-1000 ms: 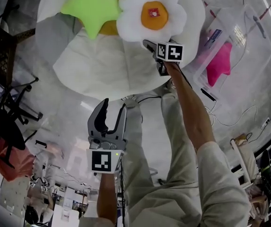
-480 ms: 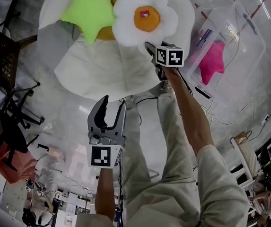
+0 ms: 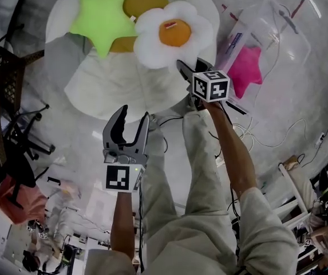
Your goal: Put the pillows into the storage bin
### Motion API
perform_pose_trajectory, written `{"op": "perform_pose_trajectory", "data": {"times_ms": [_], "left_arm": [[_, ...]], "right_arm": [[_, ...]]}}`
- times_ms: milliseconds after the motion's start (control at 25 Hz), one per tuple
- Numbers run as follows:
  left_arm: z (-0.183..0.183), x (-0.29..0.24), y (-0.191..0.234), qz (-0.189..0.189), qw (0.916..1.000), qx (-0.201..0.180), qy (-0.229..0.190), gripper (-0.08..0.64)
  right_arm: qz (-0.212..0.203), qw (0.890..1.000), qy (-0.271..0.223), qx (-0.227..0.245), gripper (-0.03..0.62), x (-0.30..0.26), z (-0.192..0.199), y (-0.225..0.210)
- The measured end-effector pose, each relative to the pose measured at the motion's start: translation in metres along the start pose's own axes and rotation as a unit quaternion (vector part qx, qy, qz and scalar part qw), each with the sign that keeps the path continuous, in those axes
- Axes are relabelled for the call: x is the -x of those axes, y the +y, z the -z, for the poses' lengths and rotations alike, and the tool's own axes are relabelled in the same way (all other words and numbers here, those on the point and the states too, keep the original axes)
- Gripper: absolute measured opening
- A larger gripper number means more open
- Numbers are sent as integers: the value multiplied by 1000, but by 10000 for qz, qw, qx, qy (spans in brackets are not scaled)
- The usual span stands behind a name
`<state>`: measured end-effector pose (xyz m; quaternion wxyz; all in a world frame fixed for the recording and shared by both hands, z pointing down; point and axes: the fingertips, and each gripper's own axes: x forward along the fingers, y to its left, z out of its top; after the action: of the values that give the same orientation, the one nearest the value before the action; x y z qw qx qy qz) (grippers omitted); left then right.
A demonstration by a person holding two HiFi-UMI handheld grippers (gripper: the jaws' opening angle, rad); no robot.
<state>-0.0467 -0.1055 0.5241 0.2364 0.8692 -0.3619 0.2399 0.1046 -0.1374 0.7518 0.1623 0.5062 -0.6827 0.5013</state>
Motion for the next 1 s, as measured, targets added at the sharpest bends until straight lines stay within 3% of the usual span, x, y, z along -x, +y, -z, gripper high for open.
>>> {"op": "perform_pose_trajectory", "data": {"times_ms": [200, 520, 760, 1000], "left_arm": [[4, -9, -26, 223, 9996, -160, 108, 247], [-8, -33, -74, 481, 9985, -225, 111, 255], [-18, -58, -118, 764, 9962, -389, 119, 255], [-15, -77, -160, 1031, 9930, -531, 209, 255]], "right_arm": [[70, 9995, -298, 73, 198, 46, -7, -13], [352, 9938, -1058, -3, 199, 134, -43, -54], [1009, 9807, -1644, -319, 202, 221, -53, -123], [1800, 9622, -1769, -1026, 204, 279, -14, -217]]}}
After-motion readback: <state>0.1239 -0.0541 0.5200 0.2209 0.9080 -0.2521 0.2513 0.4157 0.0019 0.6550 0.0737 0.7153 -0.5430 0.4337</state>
